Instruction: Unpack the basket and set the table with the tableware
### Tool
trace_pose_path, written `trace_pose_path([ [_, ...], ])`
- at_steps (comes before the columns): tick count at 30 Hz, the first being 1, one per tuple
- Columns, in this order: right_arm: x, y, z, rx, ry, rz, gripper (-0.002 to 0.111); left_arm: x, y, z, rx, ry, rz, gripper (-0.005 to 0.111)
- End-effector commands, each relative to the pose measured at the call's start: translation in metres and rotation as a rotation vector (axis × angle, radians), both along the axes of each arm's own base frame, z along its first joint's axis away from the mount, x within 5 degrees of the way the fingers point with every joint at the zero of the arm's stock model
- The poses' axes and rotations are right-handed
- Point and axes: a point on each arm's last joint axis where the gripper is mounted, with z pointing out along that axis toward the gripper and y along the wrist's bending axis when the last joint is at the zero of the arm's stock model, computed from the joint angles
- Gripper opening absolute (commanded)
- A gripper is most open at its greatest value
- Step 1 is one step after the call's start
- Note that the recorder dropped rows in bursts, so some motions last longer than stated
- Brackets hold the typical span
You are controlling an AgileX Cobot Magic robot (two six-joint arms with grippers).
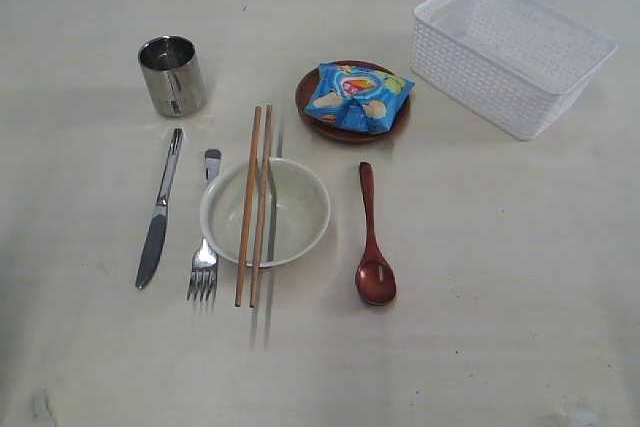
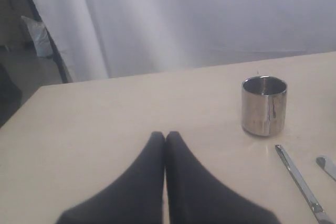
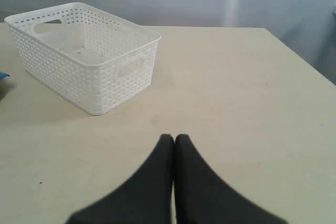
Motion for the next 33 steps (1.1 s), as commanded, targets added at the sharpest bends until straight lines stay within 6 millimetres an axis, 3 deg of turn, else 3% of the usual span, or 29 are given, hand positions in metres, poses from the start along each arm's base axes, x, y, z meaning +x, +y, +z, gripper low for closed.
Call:
trace_pose_path([
  [1,-0.0002,-0.0005,-0.0006,-0.012,-0.002,-0.005,0.000,-0.0011,-0.0003,-0.0072,-0.052,0.062,0.008,0.000],
  [5,-0.0002,-0.0005,-0.0006,-0.012,-0.002,-0.005,0.000,-0.0020,-0.0007,-0.0108,-0.242,0.076,0.044,0.000],
  [33,-0.0002,-0.0005,-0.0006,-0.012,-0.002,-0.005,0.000,-0.0020,-0.0006,-0.0108,-0.246,0.076,0.045,0.000],
])
